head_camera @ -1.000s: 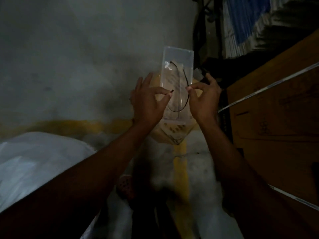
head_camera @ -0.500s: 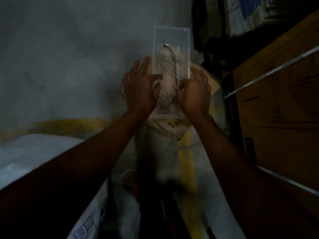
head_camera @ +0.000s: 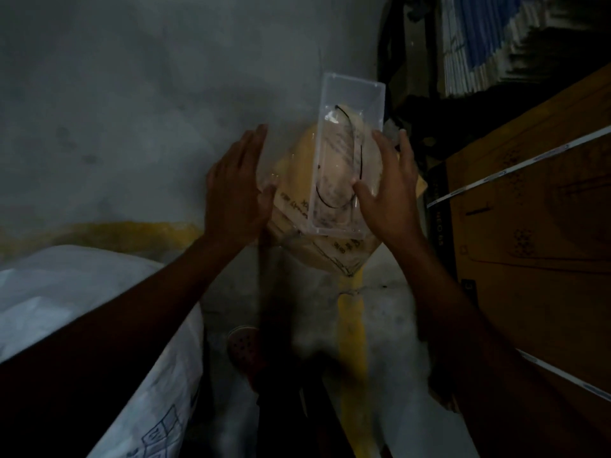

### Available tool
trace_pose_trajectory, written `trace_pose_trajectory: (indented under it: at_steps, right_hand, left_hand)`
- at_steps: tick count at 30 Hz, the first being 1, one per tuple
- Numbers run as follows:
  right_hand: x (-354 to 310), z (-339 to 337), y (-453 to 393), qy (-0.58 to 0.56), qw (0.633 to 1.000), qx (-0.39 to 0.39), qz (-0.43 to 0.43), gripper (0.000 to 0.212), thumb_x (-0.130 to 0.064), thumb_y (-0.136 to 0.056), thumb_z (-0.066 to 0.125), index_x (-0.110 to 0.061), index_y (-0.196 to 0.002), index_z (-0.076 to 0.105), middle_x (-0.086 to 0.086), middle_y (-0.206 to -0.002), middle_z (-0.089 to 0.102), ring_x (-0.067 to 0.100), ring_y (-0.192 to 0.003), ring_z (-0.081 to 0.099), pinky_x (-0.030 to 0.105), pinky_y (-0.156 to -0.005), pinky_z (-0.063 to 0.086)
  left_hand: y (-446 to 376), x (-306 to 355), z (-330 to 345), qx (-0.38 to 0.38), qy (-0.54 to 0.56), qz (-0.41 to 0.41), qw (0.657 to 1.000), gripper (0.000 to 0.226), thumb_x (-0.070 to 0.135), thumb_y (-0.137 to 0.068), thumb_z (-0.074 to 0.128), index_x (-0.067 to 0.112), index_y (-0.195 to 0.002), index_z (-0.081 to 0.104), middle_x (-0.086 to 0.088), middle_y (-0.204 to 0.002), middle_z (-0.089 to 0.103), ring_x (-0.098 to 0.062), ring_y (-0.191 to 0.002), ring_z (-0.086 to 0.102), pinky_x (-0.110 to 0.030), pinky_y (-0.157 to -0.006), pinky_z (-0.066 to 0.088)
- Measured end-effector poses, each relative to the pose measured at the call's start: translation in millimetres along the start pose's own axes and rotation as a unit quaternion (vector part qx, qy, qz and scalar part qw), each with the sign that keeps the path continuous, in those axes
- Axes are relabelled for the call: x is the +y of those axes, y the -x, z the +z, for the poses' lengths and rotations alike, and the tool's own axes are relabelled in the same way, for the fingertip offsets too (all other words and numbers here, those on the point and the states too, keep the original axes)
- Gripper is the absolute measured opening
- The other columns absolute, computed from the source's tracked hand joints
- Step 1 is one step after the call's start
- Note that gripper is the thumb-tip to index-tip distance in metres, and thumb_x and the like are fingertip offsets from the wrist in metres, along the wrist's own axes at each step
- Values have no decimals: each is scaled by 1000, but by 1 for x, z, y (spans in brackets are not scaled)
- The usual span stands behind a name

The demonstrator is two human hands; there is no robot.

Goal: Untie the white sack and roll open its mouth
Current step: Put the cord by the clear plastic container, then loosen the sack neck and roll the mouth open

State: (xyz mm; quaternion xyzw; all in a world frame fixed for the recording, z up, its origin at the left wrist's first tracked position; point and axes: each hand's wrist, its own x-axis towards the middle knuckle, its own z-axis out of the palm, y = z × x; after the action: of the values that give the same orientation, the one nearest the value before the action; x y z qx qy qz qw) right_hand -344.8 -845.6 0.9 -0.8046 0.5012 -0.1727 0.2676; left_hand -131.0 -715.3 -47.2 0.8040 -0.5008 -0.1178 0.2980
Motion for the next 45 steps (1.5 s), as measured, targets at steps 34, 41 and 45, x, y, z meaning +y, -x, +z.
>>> trace_pose_trajectory:
  at_steps: [34, 41, 45]
  right_hand:
    - [-400, 317, 399, 140, 681, -576, -429, 109, -19, -84, 70, -59, -152, -4, -5, -171, -7, 27, -158, -5, 52, -125, 14]
    - [-465, 352, 454, 103, 633, -633, -433, 102, 6, -75, 56, -43, -156, 19, -2, -171, 5, 18, -157, 0, 29, -122, 8]
    - [-489, 377, 480, 93, 599, -662, -441, 90, -5, -80, 58, -36, -158, 25, 1, -170, 14, 15, -157, 6, 31, -123, 11]
  left_hand:
    - [633, -253, -301, 98, -45, -452, 886, 97, 78, -89, 46, 26, -166, 19, -6, -172, 25, -29, -160, 22, -60, -121, 29]
    - [683, -260, -310, 172, 71, -467, 865, 99, 74, -90, 56, 24, -166, 18, -1, -173, 24, -24, -160, 22, -54, -125, 28]
    - [702, -261, -313, 198, 141, -452, 858, 102, 63, -90, 68, 20, -167, 16, 2, -173, 22, -18, -158, 22, -46, -128, 24]
